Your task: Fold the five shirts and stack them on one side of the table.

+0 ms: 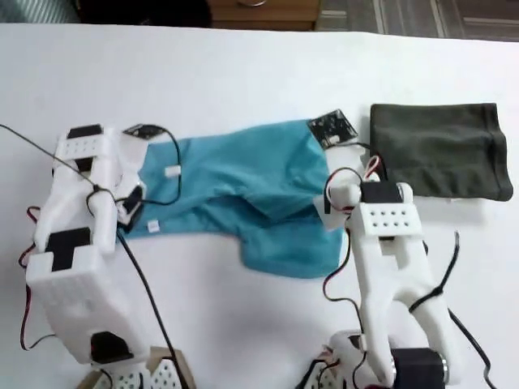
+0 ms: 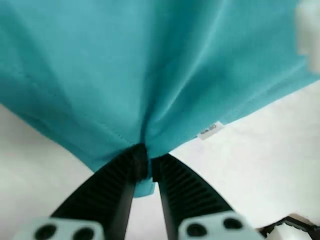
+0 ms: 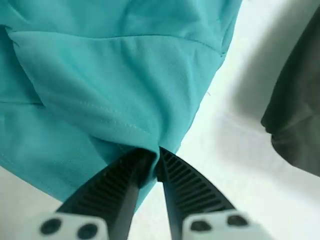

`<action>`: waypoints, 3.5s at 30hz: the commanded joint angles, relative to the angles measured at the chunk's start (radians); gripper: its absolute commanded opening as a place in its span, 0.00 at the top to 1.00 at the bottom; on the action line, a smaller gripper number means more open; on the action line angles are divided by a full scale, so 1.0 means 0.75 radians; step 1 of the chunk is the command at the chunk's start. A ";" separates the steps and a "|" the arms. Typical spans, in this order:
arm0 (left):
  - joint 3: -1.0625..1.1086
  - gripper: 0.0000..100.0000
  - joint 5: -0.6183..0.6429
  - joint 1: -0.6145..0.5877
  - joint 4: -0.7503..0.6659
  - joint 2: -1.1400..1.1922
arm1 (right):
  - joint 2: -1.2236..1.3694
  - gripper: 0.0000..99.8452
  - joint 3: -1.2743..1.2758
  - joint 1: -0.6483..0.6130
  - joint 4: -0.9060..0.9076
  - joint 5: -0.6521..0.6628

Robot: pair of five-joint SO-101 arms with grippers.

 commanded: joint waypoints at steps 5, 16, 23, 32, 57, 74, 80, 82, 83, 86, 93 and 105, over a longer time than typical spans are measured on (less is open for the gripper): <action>-0.247 0.97 -0.012 -0.110 0.174 -0.090 | -0.173 0.98 -0.096 0.011 0.095 0.012; -0.081 0.97 -0.080 -0.147 0.049 -0.078 | -0.199 0.98 -0.010 0.011 0.183 0.014; 0.046 0.97 -0.078 -0.147 -0.127 -0.078 | -0.197 0.98 0.260 0.007 -0.066 0.014; 0.038 0.89 -0.078 -0.139 -0.086 -0.088 | -0.208 0.97 0.295 0.001 -0.089 0.012; -0.666 0.78 0.086 -0.059 0.315 -0.076 | -0.197 0.80 -0.225 -0.019 0.465 0.002; -0.353 0.78 0.176 0.063 0.070 -0.076 | -0.212 0.80 0.245 -0.396 0.163 0.010; -0.318 0.89 0.180 0.065 0.035 -0.076 | -0.226 1.00 0.051 -0.144 -0.054 -0.070; -0.324 0.98 0.245 0.065 0.018 -0.076 | -0.187 0.97 -0.008 -0.111 -0.095 -0.127; -0.326 0.95 0.284 0.065 0.010 -0.076 | -0.157 0.99 -0.043 -0.111 -0.097 -0.129; -0.326 0.97 0.309 0.065 -0.045 -0.076 | -0.005 0.98 -0.188 -0.116 -0.095 -0.129; -0.359 0.97 0.434 0.014 -0.268 -0.063 | 0.500 0.98 -0.696 -0.118 0.040 -0.133; -0.952 0.97 0.571 -0.108 -0.182 0.556 | 1.055 0.98 -1.330 -0.118 0.216 -0.139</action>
